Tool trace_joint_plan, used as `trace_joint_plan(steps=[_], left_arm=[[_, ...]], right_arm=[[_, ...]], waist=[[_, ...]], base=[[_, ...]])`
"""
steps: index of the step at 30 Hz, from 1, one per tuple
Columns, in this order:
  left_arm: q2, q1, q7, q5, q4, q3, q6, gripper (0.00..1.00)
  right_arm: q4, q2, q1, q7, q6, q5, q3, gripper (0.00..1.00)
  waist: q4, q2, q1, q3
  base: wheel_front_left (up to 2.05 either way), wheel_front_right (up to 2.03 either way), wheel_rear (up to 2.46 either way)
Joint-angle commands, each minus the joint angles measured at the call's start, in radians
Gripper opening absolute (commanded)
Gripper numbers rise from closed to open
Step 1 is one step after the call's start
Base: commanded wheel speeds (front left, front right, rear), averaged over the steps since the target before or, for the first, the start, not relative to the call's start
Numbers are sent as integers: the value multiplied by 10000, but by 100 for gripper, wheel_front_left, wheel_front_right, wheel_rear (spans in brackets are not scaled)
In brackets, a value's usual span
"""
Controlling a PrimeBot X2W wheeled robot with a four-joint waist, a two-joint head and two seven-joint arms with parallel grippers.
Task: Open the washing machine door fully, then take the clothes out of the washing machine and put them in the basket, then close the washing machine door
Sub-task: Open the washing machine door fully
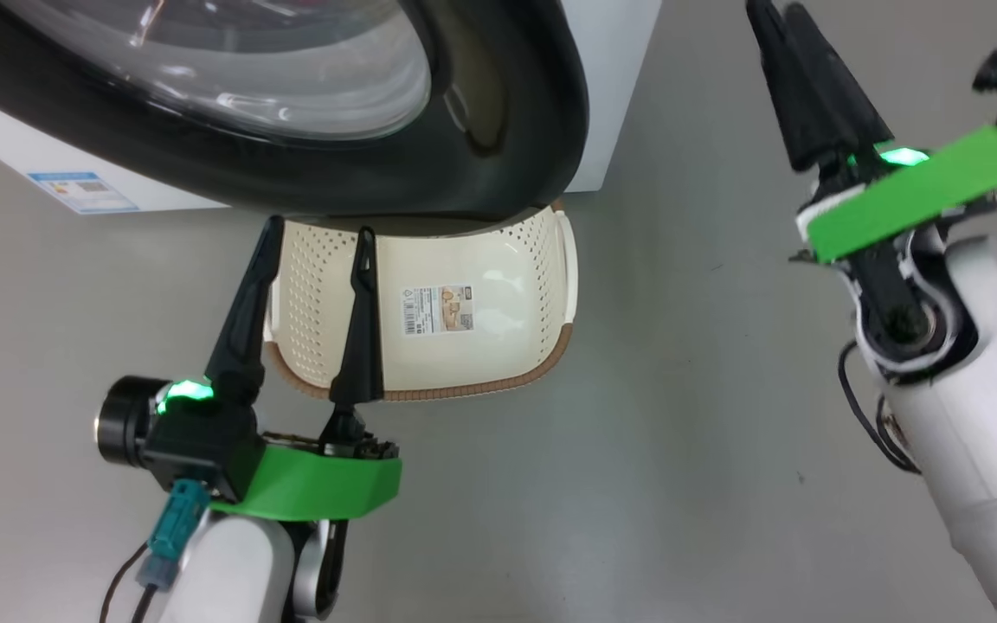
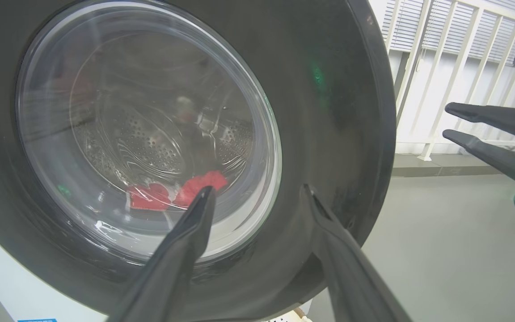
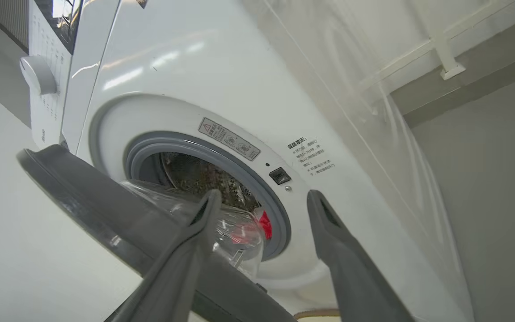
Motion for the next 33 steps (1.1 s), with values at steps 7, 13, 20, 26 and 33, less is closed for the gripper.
trace_joint_plan(steps=[7,13,20,26,33], left_arm=[[150,280,-49,175,-414,365,48,100],[150,387,-49,158,-714,404,82,100],[150,544,-49,194,-816,529,72,100],[150,643,-49,252,-909,572,85,100],[150,688,-49,260,-1007,574,88,100]], right_arm=[[476,-606,1017,-1965,39,-2699,700,100],[-651,110,2083,-1986,39,-6071,-1173,100],[-1859,1001,3462,-1988,39,-8247,-2216,100],[-2544,1379,4227,-1988,39,-8754,-2517,100],[-2903,1539,4877,-1989,39,-9008,-2369,100]], waist=[[-87,0,0,-198],[-111,0,0,-289],[-127,0,0,-442],[-152,0,0,-485],[-148,0,0,-446]], base=[[0,0,0],[0,0,0],[0,0,0],[0,0,0],[0,0,0]])
